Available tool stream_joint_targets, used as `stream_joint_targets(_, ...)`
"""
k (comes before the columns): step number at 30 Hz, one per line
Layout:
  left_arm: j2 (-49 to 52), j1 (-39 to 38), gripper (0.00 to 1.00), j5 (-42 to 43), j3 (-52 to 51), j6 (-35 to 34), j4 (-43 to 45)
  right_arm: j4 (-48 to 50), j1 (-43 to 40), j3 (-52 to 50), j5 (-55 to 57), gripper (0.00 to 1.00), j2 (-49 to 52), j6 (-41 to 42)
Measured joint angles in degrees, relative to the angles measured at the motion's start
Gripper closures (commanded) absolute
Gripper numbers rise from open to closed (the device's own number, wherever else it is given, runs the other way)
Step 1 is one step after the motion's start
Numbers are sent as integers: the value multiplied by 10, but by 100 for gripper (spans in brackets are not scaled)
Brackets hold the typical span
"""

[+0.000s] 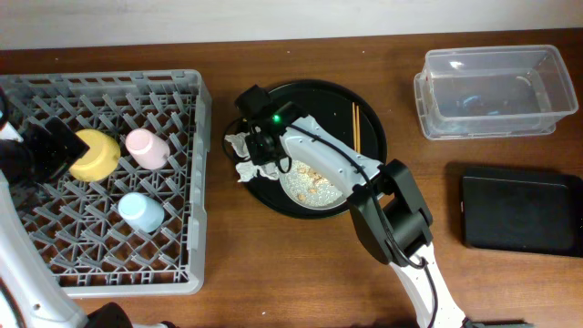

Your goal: Sort waste into correct bins and load items into the dishwasher rack

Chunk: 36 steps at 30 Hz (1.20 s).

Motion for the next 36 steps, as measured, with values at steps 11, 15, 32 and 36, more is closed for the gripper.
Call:
stream_joint_targets(11, 0, 0, 0, 0, 0, 0, 0, -153, -45, 179, 7, 96, 0, -2)
stream_joint_targets(15, 0, 0, 0, 0, 0, 0, 0, -206, -102, 282, 9, 96, -5, -10)
stream_joint_targets(32, 0, 0, 0, 0, 0, 0, 0, -212, -507, 341, 10, 95, -14, 115)
stream_joint_targets(36, 0, 0, 0, 0, 0, 0, 0, -178, -516, 303, 7, 90, -15, 162)
